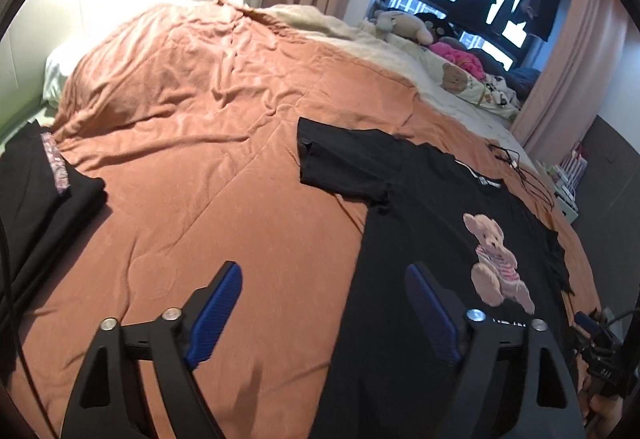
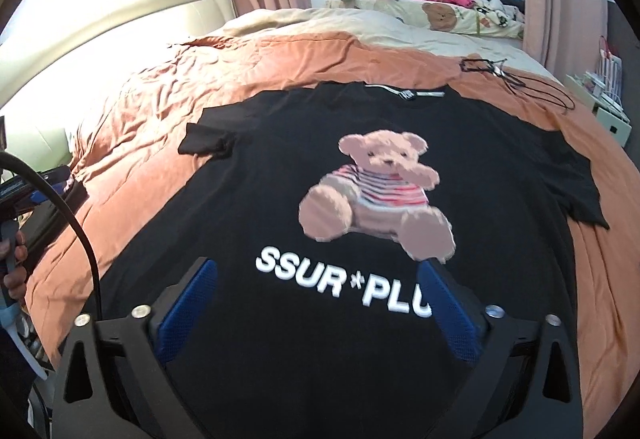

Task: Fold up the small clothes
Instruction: 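Move both tools toward the black T-shirt's sleeve and side edge, then grasp the T-shirt sleeve edge with the left gripper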

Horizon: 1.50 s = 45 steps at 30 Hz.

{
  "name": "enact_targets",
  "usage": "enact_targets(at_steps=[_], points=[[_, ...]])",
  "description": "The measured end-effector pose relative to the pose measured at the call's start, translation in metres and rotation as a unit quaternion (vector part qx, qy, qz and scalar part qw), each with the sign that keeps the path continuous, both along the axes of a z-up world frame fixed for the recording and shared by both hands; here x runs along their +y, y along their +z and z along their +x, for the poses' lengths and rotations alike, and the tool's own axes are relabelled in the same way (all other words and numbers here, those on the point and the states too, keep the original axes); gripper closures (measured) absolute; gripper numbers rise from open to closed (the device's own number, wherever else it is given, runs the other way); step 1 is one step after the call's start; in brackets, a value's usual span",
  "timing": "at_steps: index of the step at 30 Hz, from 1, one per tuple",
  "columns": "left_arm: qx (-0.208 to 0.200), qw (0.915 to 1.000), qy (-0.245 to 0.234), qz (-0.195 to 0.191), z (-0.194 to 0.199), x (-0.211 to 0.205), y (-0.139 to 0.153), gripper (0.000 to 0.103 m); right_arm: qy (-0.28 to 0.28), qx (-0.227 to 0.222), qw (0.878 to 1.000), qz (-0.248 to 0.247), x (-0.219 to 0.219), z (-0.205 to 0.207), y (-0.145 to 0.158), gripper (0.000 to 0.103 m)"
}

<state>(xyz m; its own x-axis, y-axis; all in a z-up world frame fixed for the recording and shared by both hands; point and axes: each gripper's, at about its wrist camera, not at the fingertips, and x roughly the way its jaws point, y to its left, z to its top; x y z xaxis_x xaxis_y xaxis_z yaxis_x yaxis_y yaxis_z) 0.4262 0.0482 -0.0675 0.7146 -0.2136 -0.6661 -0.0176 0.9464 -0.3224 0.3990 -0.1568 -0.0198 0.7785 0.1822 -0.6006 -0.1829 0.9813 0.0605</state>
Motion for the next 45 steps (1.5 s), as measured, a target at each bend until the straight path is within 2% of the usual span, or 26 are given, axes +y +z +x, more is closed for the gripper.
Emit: enact_targets(at_steps=[2, 5, 13, 17, 22, 24, 29, 34, 37, 39, 42, 44, 45], points=[[0.010, 0.9999, 0.002, -0.011, 0.017, 0.005, -0.006, 0.027, 0.009, 0.006, 1.000, 0.003, 0.006, 0.015, -0.001, 0.018], [0.026, 0.9993, 0.004, -0.025, 0.042, 0.010, -0.014, 0.033, 0.017, 0.014, 1.000, 0.001, 0.015, 0.036, -0.004, 0.024], [0.060, 0.9959, 0.008, -0.067, 0.107, 0.020, -0.035, 0.033, 0.039, 0.033, 0.999, 0.003, 0.037, 0.098, -0.009, 0.038], [0.075, 0.9936, 0.013, -0.083, 0.138, 0.021, -0.046, 0.033, 0.049, 0.037, 0.998, 0.005, 0.050, 0.130, -0.014, 0.041], [0.096, 0.9896, 0.025, -0.104, 0.172, 0.019, -0.064, 0.033, 0.062, 0.047, 0.997, 0.000, 0.066, 0.166, -0.026, 0.056], [0.102, 0.9877, 0.029, -0.115, 0.183, 0.020, -0.072, 0.034, 0.067, 0.049, 0.997, 0.003, 0.073, 0.180, -0.030, 0.058], [0.122, 0.9801, 0.045, -0.150, 0.201, 0.018, -0.092, 0.046, 0.070, 0.059, 0.996, 0.009, 0.088, 0.217, -0.044, 0.061], [0.136, 0.9779, 0.049, -0.151, 0.214, 0.009, -0.103, 0.055, 0.078, 0.060, 0.995, 0.014, 0.099, 0.238, -0.051, 0.061], [0.152, 0.9744, 0.057, -0.156, 0.220, 0.008, -0.114, 0.056, 0.082, 0.063, 0.995, 0.017, 0.106, 0.249, -0.056, 0.072], [0.158, 0.9721, 0.066, -0.160, 0.225, 0.008, -0.122, 0.057, 0.083, 0.068, 0.994, 0.024, 0.109, 0.255, -0.060, 0.074], [0.156, 0.9729, 0.080, -0.150, 0.231, 0.009, -0.123, 0.072, 0.084, 0.073, 0.993, 0.030, 0.116, 0.267, -0.064, 0.078], [0.161, 0.9708, 0.087, -0.155, 0.235, 0.012, -0.123, 0.090, 0.085, 0.078, 0.993, 0.037, 0.122, 0.276, -0.066, 0.080], [0.159, 0.9704, 0.083, -0.161, 0.236, 0.013, -0.122, 0.091, 0.085, 0.081, 0.992, 0.040, 0.124, 0.280, -0.066, 0.080]])
